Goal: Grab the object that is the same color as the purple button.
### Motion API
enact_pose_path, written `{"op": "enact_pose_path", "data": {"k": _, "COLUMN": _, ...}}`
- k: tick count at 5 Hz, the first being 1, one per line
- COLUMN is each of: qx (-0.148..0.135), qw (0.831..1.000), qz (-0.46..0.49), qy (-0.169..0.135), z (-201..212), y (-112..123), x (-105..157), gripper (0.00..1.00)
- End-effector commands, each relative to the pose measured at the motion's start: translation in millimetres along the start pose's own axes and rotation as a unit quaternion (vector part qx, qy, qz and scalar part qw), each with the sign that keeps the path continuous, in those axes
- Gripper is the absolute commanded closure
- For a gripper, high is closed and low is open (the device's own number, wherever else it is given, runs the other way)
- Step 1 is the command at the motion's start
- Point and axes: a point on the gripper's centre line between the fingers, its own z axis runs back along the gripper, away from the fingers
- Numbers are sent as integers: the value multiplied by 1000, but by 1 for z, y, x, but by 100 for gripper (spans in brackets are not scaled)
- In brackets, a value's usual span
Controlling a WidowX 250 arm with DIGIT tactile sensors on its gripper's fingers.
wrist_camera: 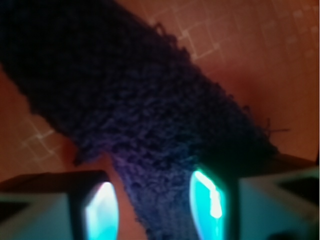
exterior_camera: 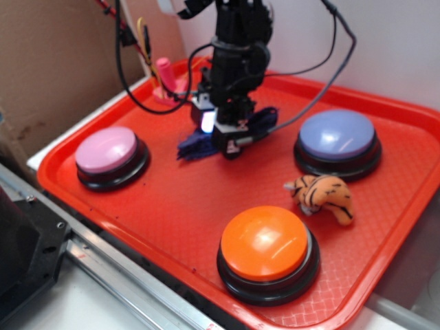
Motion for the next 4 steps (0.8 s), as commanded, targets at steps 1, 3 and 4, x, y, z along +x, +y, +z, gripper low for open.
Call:
{"op": "enact_pose_path", "data": {"k": 1, "qx": -5, "qw": 998, "qz": 54, "qy": -22, "z": 20, "y": -10, "x": -24, "gripper": 100}}
{"op": "enact_pose_path", "data": {"k": 3, "qx": 12, "qw": 975, "qz": 216, "qy": -57, "z": 103, "y": -20, "x": -89, "gripper": 100}}
{"op": "enact_pose_path", "data": {"k": 4, "qx": 11, "qw": 959, "qz": 276, "qy": -60, "z": 143, "y": -20, "x": -128, "gripper": 100}}
